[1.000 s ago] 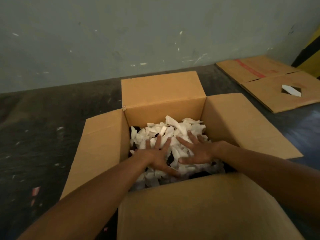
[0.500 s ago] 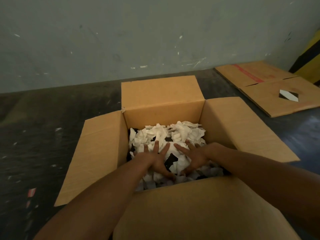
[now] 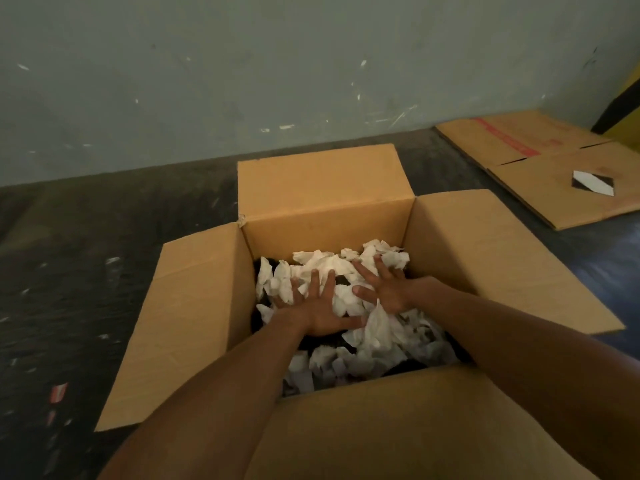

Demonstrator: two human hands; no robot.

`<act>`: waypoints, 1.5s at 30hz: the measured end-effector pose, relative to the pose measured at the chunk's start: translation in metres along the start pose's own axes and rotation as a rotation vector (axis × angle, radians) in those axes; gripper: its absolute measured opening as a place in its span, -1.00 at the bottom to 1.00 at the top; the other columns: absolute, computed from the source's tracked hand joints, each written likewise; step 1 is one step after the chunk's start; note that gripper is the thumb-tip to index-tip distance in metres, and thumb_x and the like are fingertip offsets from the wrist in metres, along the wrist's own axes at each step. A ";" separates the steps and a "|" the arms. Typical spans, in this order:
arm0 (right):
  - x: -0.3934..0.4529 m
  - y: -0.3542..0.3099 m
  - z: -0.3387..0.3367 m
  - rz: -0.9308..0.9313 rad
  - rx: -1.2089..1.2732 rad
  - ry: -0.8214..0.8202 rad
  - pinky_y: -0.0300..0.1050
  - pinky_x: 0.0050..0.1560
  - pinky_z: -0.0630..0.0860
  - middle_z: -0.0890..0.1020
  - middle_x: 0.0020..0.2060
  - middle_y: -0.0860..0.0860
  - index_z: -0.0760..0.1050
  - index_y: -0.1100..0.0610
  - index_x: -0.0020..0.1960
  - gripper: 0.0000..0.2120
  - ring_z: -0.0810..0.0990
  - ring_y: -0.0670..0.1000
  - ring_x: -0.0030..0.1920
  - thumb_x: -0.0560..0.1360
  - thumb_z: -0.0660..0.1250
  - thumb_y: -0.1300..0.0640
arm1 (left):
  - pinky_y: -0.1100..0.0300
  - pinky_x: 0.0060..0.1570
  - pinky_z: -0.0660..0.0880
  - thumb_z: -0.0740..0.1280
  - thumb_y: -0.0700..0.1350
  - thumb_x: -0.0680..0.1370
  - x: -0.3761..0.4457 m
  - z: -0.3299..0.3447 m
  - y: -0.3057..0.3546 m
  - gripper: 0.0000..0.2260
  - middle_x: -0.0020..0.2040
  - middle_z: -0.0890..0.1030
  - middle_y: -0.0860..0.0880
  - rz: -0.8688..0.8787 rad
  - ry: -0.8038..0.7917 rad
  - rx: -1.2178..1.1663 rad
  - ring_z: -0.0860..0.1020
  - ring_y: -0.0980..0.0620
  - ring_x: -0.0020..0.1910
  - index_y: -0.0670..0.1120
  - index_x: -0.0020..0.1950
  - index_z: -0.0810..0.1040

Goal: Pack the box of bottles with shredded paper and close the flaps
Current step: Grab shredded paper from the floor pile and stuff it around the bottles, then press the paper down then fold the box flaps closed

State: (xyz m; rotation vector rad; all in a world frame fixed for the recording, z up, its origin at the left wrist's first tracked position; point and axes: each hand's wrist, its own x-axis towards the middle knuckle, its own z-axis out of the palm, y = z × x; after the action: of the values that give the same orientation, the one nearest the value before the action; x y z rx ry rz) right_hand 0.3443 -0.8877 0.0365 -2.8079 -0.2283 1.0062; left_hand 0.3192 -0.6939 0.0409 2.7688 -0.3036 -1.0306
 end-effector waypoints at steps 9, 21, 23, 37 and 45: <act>0.024 0.003 0.008 -0.046 -0.091 -0.086 0.37 0.46 -0.14 -0.43 0.50 0.05 -0.45 -0.25 0.46 0.11 -0.32 0.32 0.51 -0.07 -0.42 -0.54 | -0.44 0.39 -0.18 0.06 0.68 0.10 0.020 0.013 -0.003 0.12 0.50 -0.51 0.10 -0.002 0.030 -0.066 -0.31 -0.23 0.55 0.29 0.34 -0.59; -0.048 -0.018 -0.038 -0.025 0.116 0.053 0.20 0.51 -0.16 -0.32 0.53 0.03 -0.32 -0.25 0.50 -0.41 -0.24 0.21 0.54 0.56 -0.19 -0.34 | -0.27 0.47 -0.26 0.00 0.59 0.35 -0.024 -0.040 0.003 -0.07 0.56 -0.39 0.09 0.047 -0.015 0.022 -0.40 -0.23 0.51 0.24 0.50 -0.41; -0.059 -0.015 -0.023 -0.033 0.038 0.000 0.19 0.50 -0.21 -0.35 0.51 -0.03 -0.37 -0.24 0.49 -0.39 -0.33 0.19 0.52 0.57 -0.15 -0.34 | -0.29 0.46 -0.26 0.02 0.58 0.36 -0.036 -0.034 0.003 -0.07 0.54 -0.43 0.10 0.066 -0.024 0.023 -0.44 -0.21 0.50 0.26 0.48 -0.44; -0.055 -0.010 0.007 0.018 -0.036 -0.145 0.23 0.51 -0.09 -0.32 0.54 0.06 -0.35 -0.28 0.49 -0.23 -0.20 0.18 0.55 0.45 -0.06 -0.48 | -0.36 0.44 -0.20 -0.08 0.69 0.17 -0.028 -0.002 -0.007 0.03 0.57 -0.36 0.11 0.065 -0.029 0.071 -0.31 -0.21 0.55 0.29 0.49 -0.41; -0.102 -0.018 -0.016 -0.062 0.118 0.117 -0.01 0.51 -0.08 -0.04 0.58 0.08 -0.08 -0.13 0.57 -0.34 -0.08 0.09 0.56 0.55 -0.02 -0.34 | -0.20 0.49 -0.29 -0.09 0.38 0.57 -0.067 -0.022 -0.006 -0.37 0.62 -0.05 0.02 0.123 0.157 0.028 -0.10 -0.11 0.60 0.20 0.59 -0.13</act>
State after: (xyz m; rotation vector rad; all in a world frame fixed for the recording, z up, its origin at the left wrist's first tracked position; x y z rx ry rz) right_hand 0.2751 -0.8913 0.1148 -2.7236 -0.2323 0.8108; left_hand 0.2855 -0.6692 0.0978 2.7951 -0.4618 -0.7810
